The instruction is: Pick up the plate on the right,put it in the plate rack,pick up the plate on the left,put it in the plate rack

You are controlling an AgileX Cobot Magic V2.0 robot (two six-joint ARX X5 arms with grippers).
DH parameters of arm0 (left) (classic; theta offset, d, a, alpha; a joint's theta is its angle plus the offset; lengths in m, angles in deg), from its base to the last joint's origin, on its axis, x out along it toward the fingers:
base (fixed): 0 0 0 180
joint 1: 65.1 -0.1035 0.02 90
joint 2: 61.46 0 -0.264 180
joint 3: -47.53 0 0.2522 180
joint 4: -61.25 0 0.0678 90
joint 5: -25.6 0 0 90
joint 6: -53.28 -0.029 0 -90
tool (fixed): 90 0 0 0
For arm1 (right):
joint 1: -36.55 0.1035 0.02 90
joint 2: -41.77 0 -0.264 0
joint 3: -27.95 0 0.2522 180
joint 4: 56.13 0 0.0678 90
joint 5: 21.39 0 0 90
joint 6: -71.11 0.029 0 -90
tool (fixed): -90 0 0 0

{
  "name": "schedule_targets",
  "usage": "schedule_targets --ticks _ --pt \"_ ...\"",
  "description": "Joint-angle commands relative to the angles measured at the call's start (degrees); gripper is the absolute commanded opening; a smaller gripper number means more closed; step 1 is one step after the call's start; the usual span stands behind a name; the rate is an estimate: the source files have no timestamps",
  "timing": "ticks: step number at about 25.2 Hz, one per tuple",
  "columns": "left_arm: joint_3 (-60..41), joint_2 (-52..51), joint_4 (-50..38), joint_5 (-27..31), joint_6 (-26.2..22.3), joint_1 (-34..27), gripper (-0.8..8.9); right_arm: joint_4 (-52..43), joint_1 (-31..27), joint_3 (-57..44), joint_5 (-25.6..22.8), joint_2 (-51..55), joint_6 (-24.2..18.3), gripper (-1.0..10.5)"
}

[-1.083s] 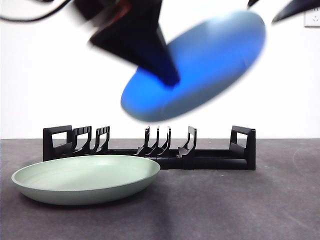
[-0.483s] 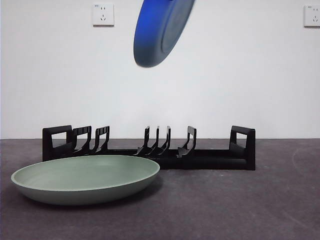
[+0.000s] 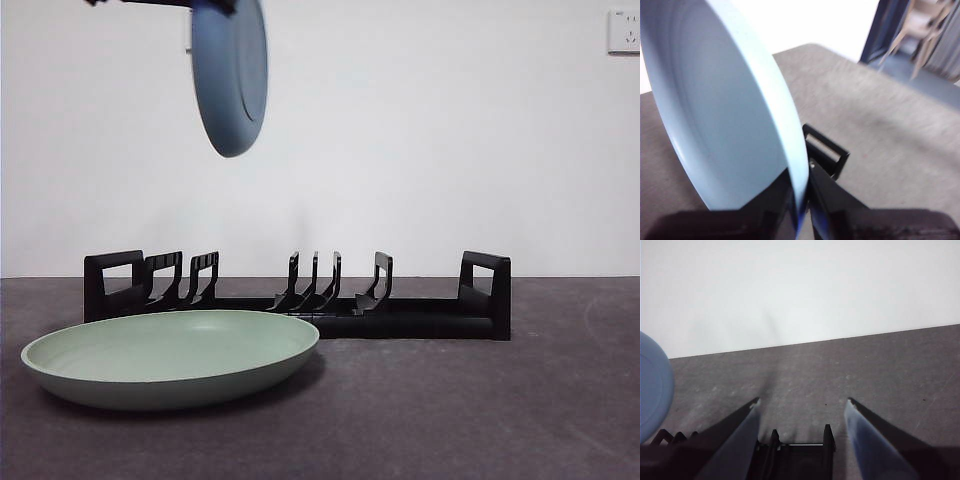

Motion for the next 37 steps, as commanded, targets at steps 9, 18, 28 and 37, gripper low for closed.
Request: schedule_targets --ticks 9,18,28,37 --pt "0.04 7.23 -0.76 -3.87 2.8 -7.19 -0.09 -0.46 0.02 0.11 -0.11 -1.27 2.08 2.8" --pt "0.04 12.92 1.01 0.79 2.4 -7.04 -0.09 -0.42 0.02 0.11 -0.13 -1.38 2.03 2.8" --pt "0.02 14.49 5.03 2.03 0.96 -6.19 -0.09 -0.48 0.02 0.11 -0.13 -3.06 2.05 2.8" --pt "0.02 19.3 9.07 5.55 -1.62 -4.81 0.3 -0.42 0.02 0.11 -0.13 -3.41 2.03 2.8"
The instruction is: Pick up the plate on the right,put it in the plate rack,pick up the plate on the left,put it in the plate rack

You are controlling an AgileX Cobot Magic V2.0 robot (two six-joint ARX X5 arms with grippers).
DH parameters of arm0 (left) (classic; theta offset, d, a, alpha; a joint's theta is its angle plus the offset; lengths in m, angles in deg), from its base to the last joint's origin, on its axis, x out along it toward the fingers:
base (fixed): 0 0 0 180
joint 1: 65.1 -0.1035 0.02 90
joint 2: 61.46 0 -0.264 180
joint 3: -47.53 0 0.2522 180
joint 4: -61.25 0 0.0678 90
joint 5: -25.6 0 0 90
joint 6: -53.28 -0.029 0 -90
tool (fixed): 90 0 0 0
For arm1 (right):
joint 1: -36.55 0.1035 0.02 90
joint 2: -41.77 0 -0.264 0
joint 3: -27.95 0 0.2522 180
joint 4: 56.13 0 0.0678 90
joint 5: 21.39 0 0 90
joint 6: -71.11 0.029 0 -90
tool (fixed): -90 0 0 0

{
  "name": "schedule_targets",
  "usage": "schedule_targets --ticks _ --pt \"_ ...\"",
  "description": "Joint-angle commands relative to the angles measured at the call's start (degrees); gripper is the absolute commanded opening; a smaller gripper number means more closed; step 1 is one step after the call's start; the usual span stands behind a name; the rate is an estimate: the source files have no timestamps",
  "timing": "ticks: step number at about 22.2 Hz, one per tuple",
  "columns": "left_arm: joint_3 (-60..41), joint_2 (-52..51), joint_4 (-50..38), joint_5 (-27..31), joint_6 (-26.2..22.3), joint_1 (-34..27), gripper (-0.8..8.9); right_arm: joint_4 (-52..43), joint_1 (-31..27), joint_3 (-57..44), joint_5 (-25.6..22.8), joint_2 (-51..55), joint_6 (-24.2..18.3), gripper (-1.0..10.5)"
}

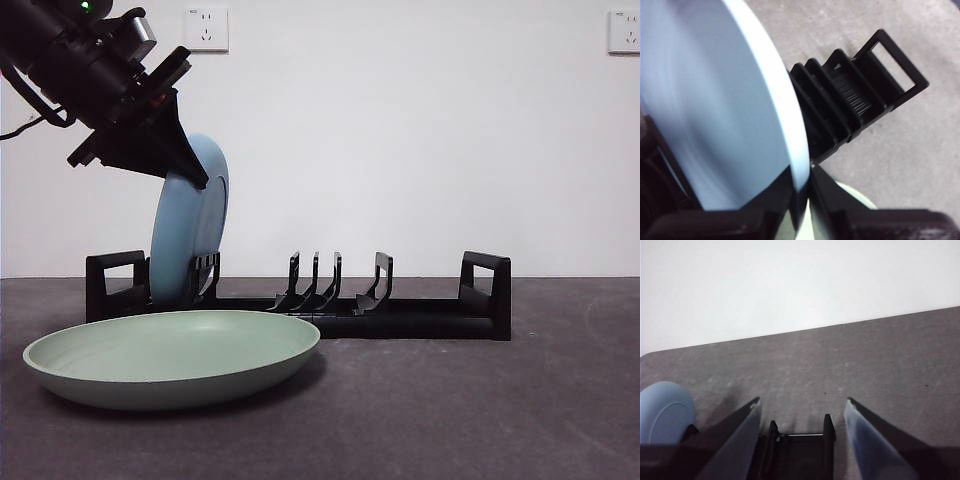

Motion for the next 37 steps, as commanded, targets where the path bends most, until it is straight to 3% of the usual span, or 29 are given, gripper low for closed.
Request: schedule_targets --ticks 1,3,7,12,15,17,21,24,29,37 --pt "-0.66 1.11 2.47 1.38 -1.33 -0.07 1.37 -0.33 0.02 0.11 -0.15 -0.09 0.55 2.8" --pt "-0.63 0.98 3.93 0.76 -1.29 0.0 3.28 -0.17 0.02 0.11 -0.13 -0.17 0.57 2.8" --pt "-0.57 -2.21 6.54 -3.78 -1.33 0.42 3.24 0.79 0.13 0.11 0.87 -0.59 0.57 2.8" --pt "-0.57 -14.95 6.75 -4.52 -1.36 0.9 3.23 2.95 0.31 0.11 21.29 -5.57 0.57 2.8" --pt "-0.57 -24.79 5.99 0.13 -1.57 1.51 3.23 5.05 3.23 0.11 26.14 -11.78 0.5 2.8" --pt "-0.46 -31.28 5.73 4.81 -5.03 2.8 3.23 5.29 5.55 0.11 28.33 -16.61 0.31 2.8" --pt "-0.31 -41.46 6.38 17.57 -13.4 6.49 3.23 4.66 10.86 0.11 28.59 -26.71 0.31 2.8" --pt "-0.31 -45.72 7.45 24.11 -18.69 9.29 3.23 3.41 13.49 0.11 28.61 -33.0 0.39 2.8" --pt "-0.28 -48.83 8.41 28.15 -20.79 11.98 3.22 0.46 16.33 0.13 28.61 -39.76 0.87 2.7" --pt "-0.28 -49.22 10.86 29.55 -20.9 13.9 3.21 -3.58 18.32 0.13 28.63 -47.91 2.75 2.2"
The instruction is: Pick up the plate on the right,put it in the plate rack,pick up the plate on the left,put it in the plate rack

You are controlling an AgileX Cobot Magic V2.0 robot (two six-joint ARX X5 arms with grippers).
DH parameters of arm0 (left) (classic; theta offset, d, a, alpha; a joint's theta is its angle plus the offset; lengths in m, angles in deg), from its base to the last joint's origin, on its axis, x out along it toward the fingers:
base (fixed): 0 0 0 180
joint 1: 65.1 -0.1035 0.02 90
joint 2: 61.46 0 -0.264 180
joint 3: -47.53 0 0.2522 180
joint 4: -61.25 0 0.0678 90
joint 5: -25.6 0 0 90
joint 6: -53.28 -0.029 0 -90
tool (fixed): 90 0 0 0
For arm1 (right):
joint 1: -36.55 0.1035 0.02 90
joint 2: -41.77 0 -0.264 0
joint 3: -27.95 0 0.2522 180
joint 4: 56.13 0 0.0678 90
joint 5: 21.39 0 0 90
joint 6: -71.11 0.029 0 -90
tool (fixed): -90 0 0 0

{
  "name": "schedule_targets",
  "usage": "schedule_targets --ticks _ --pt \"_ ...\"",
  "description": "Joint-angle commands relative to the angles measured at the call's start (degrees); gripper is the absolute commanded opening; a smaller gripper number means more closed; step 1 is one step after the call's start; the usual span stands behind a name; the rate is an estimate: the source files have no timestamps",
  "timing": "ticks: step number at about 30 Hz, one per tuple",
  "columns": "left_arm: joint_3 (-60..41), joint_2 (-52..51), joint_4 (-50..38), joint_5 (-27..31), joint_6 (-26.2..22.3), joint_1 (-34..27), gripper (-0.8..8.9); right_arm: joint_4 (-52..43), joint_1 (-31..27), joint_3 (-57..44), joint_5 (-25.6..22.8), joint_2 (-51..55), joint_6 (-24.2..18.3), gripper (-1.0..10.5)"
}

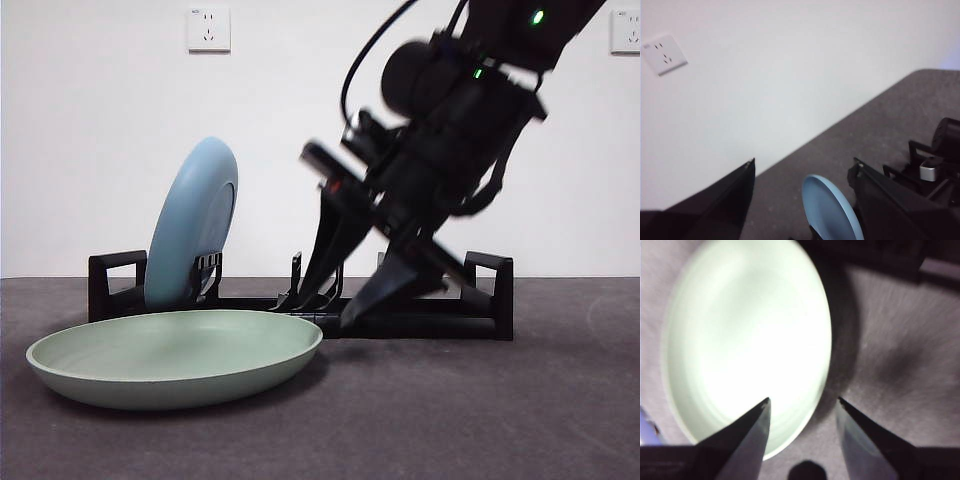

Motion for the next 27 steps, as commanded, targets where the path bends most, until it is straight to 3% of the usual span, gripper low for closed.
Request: schedule_targets --ticks 1,13,18,27 --pt "-0.13 0.17 0.68 0.13 -0.68 0.48 3.18 -1.03 0.15 0.11 -0.04 -1.92 0.94 2.2" --pt "-0.13 0.61 1.75 0.15 -0.66 0.48 3.18 -3.98 0.48 0.11 0.0 -4.94 3.23 1.5" --pt "-0.13 1.16 2.95 0.15 -0.66 0.48 3.18 -3.93 0.7 0.11 -0.15 -4.96 3.74 -0.1" --pt "-0.13 2.89 5.42 -0.04 -0.57 0.48 3.18 -3.63 0.74 0.11 -0.48 -4.98 4.15 -0.1"
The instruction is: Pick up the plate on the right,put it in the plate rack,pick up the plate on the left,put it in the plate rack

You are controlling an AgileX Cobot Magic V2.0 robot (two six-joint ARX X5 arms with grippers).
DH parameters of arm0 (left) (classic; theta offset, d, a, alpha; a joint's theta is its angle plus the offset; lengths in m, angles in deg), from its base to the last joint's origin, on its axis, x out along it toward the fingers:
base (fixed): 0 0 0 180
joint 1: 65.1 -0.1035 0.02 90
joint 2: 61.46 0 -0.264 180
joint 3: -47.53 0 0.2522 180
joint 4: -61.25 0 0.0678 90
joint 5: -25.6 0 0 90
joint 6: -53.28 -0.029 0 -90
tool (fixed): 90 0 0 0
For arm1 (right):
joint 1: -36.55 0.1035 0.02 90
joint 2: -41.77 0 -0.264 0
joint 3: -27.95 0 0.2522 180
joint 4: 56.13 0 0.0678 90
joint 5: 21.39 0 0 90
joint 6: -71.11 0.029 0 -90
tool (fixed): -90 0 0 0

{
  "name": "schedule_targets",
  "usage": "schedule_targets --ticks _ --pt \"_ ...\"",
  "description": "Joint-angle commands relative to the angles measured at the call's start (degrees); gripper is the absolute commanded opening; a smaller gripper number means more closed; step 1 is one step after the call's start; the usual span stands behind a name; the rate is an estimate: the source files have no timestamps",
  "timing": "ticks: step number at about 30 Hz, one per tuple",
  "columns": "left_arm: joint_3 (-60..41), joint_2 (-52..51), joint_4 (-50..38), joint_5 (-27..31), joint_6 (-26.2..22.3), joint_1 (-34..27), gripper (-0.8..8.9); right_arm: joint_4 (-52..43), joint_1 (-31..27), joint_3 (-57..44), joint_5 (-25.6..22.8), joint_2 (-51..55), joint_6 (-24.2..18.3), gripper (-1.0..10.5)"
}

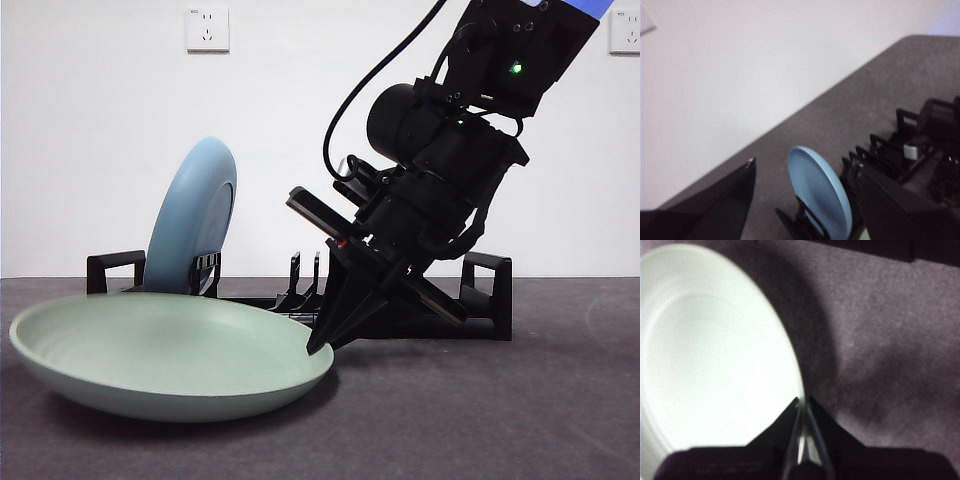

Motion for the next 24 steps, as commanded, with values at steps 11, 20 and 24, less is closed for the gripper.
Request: schedule_targets --ticks 11,20,24 --pt "-0.13 4.59 4.22 -3.3 -0.28 6.58 3.15 8.52 0.02 0.09 -2.01 7.06 0.44 -0.1" --pt "-0.13 10.69 7.69 0.07 -3.3 20.0 3.11 14.78 -2.6 0.09 -7.67 20.76 -1.42 -0.1" --pt "-0.13 15.89 11.8 8.76 -4.74 27.67 3.1 16.65 -5.07 0.37 -7.65 24.22 -1.42 -0.1"
